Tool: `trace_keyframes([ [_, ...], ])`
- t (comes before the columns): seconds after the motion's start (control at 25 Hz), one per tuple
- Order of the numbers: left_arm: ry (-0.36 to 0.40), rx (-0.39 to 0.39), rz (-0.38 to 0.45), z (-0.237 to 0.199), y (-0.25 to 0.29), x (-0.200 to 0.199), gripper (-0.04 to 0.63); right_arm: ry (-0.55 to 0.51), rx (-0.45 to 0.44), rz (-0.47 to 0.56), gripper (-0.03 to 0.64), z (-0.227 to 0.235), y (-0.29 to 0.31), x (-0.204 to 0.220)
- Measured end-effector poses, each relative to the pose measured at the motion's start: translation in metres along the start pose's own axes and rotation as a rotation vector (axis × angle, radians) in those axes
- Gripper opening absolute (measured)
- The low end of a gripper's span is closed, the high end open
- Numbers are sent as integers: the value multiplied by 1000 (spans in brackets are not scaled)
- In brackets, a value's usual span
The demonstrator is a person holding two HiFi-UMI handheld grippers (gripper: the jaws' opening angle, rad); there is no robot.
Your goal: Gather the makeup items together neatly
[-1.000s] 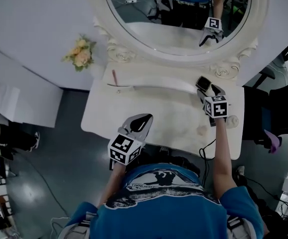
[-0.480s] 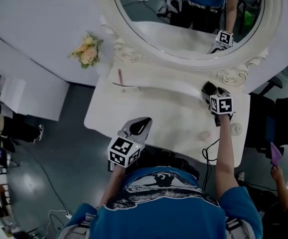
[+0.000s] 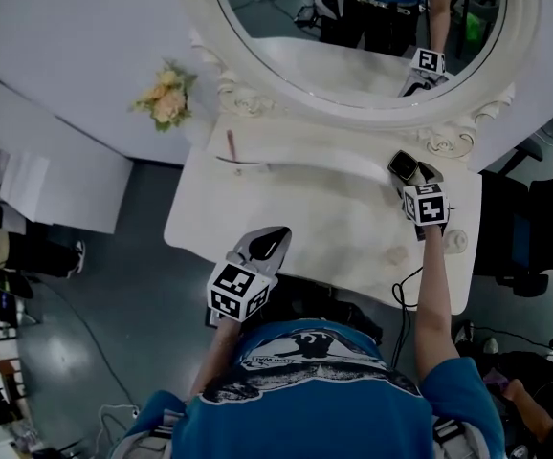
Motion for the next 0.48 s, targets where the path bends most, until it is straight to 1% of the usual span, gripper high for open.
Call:
trace_keyframes([
  [0.08,2,2,0,-2,-4,1,11,11,10,4,328,-2,-4,3],
  [0.2,-14,-14,6,-12,-15,4,11,66,-16,3,328,-17,-12,6],
  [0.28,-27,-26,10,-21,-22,6,11,75,-42,4,328,-35,-17,6],
  [0.48,-29,-28,27,-33,-33,4,11,65,-120,20,328,-90,-33,0],
])
Point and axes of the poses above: the fingertips, and each gripper's own axes: y forward along the fingers, z to its right, x out of its underside, the point moved 2 cm from there along -y, backward along the fingers, and after that the axes turned 8 degrees about x, right-handed, at the moved point
